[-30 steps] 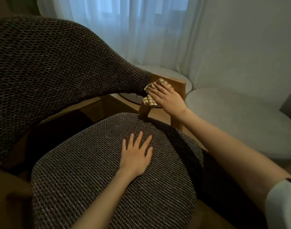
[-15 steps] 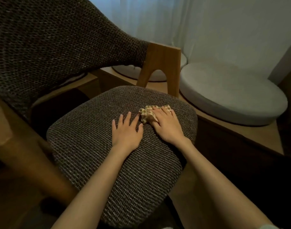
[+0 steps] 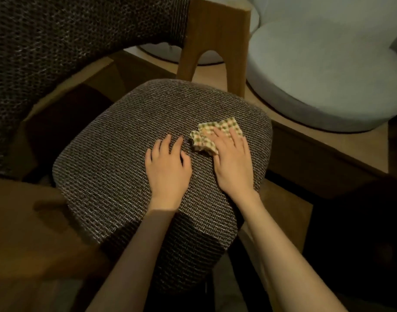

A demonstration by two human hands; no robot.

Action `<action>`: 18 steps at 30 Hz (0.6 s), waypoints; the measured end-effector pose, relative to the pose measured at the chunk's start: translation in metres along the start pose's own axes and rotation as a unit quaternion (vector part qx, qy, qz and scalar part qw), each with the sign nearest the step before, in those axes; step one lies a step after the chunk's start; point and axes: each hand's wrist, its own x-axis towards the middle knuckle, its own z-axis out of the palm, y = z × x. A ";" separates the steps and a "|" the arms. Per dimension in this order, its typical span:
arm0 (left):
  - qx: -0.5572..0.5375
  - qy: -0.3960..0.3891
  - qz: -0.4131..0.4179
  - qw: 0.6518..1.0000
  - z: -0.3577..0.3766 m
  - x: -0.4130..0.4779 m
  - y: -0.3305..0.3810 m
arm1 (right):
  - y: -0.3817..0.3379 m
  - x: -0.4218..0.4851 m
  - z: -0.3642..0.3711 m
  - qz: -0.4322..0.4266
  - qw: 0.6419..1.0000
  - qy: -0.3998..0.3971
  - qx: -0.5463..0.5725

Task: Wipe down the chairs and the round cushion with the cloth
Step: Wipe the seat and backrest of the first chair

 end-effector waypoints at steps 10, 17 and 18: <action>-0.031 -0.012 -0.034 0.999 -0.007 0.001 0.005 | -0.005 -0.003 0.006 0.089 0.996 0.004 0.016; -0.002 -0.082 -0.034 0.996 -0.010 0.009 0.006 | -0.007 -0.001 0.000 0.094 0.995 -0.029 0.017; 0.003 -0.095 -0.032 0.995 -0.011 0.010 0.007 | -0.008 0.000 -0.001 0.094 0.995 -0.032 0.019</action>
